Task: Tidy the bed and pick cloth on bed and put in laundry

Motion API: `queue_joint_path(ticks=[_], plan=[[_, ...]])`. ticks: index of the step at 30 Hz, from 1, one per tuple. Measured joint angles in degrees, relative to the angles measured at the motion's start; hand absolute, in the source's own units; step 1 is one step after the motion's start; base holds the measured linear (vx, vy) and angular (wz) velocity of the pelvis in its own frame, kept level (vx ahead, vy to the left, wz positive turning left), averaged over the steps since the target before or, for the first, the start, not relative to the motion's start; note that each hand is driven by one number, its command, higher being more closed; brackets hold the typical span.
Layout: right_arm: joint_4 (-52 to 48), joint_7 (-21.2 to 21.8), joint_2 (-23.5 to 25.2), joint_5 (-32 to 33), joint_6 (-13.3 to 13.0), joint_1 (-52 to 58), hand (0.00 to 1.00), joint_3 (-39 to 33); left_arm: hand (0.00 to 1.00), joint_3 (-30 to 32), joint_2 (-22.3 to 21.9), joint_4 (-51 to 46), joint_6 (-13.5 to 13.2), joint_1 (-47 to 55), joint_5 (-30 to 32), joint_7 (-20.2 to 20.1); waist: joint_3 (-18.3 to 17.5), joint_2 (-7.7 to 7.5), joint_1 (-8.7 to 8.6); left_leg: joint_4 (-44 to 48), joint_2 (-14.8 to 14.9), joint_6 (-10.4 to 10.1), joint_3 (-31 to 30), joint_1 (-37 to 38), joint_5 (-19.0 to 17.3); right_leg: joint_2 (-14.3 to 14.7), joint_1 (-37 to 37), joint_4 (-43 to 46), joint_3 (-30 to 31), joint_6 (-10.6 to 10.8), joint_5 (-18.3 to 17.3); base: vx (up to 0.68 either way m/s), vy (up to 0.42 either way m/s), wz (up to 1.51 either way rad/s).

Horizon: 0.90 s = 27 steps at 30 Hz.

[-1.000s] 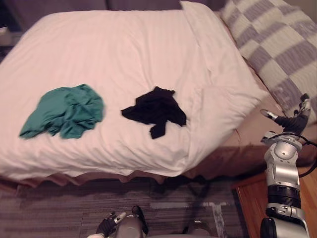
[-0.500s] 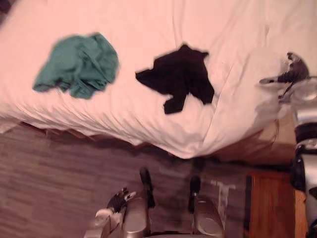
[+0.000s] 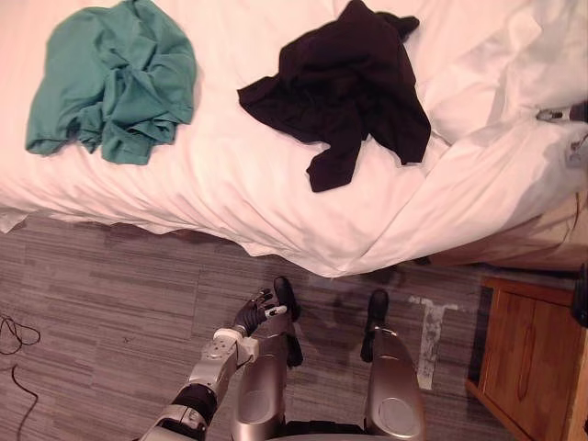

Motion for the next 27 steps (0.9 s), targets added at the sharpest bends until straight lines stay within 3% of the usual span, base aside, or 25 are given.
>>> queue_joint_path(ticks=[3,5,7,8,9,11,13,16,21,27], plan=[[-4.3,-2.1,3.3,8.1,-2.1,10.1,1.0,-5.5,0.0,0.6,0.8,-2.7,0.1,2.1,0.0,-1.2,-0.1,-0.66,-0.57,0.0,0.2,-0.3,-0.3,4.7,-1.4,0.3,5.8,-2.2,-0.3,0.3,-0.9,0.0,-0.003,0.03],[-9.0,-3.7,5.8,10.2,-2.9,15.2,1.0,-8.5,0.0,0.7,1.1,-3.2,0.1,3.1,0.1,-1.3,-0.5,-1.31,-1.03,0.0,0.3,-0.5,-0.1,5.8,-1.6,0.6,7.2,-3.2,-0.3,0.8,-1.1,0.01,-0.01,-0.11],[-16.6,-6.9,11.1,11.1,-4.1,24.2,1.0,-11.9,0.0,1.2,1.3,-3.0,0.5,5.5,0.7,-1.5,-2.3,-3.45,-1.5,0.0,0.4,-0.7,1.1,6.9,-2.2,1.1,8.4,-4.7,0.5,1.2,-0.7,0.05,-0.009,-0.22],[-20.2,-8.9,14.8,11.0,-4.4,29.1,1.0,-13.6,0.0,1.2,1.5,-2.2,1.2,7.0,1.6,-2.1,-3.6,-5.2,-2.26,0.0,0.6,-1.1,1.2,8.1,-2.7,1.4,10.0,-5.6,0.5,1.2,-0.4,0.16,-0.019,-0.2],[-23.3,-10.9,18.0,10.4,-4.5,33.8,0.0,-14.3,0.0,1.1,1.4,-1.3,1.8,8.6,2.4,-2.4,-5.4,-6.87,-2.79,0.0,0.6,-1.2,1.8,9.3,-3.1,1.6,11.5,-6.5,0.8,0.6,0.3,0.15,-0.018,-0.18],[-28.3,-14.1,23.3,7.4,-4.8,42.0,0.0,-16.0,0.0,1.2,1.3,-0.5,2.3,11.5,3.0,-2.5,-8.7,-9.12,-2.87,0.0,0.9,-1.8,3.5,11.8,-4.3,2.0,13.7,-8.1,2.1,0.7,0.6,0.18,-0.013,-0.32],[-32.4,-16.9,26.7,4.3,-5.5,47.6,0.0,-16.0,0.0,1.3,1.2,0.7,2.4,13.2,3.9,-2.4,-11.7,-10.24,-2.98,0.0,1.0,-2.3,5.2,13.8,-5.1,2.2,15.3,-9.3,3.2,0.8,0.6,0.17,-0.012,-0.44],[-39.1,-22.6,32.2,-4.2,-6.1,54.2,0.0,-16.0,0.0,2.9,0.4,2.5,2.4,15.0,4.2,-2.3,-14.5,-9.67,-3.26,-0.4,1.3,-3.2,8.1,17.2,-6.2,2.5,17.6,-10.6,5.1,0.8,0.5,0.11,-0.012,-0.38],[-44.8,-25.0,39.9,-13.8,-5.5,58.6,0.0,-16.0,0.0,4.6,0.6,3.6,2.5,17.5,6.1,-3.4,-15.8,-8.28,-3.71,-0.4,2.5,-3.8,11.4,19.2,-7.6,3.9,18.5,-11.6,7.2,0.8,0.6,0.05,-0.017,-0.26],[-46.1,-27.6,43.7,-12.6,-6.7,61.8,0.0,-16.0,0.0,5.3,0.5,3.6,2.4,19.0,6.1,-5.0,-17.6,-8.64,-4.05,-0.4,2.8,-4.3,14.2,20.8,-9.1,4.3,19.7,-13.4,9.0,0.7,0.6,0.08,0.003,-0.2]])
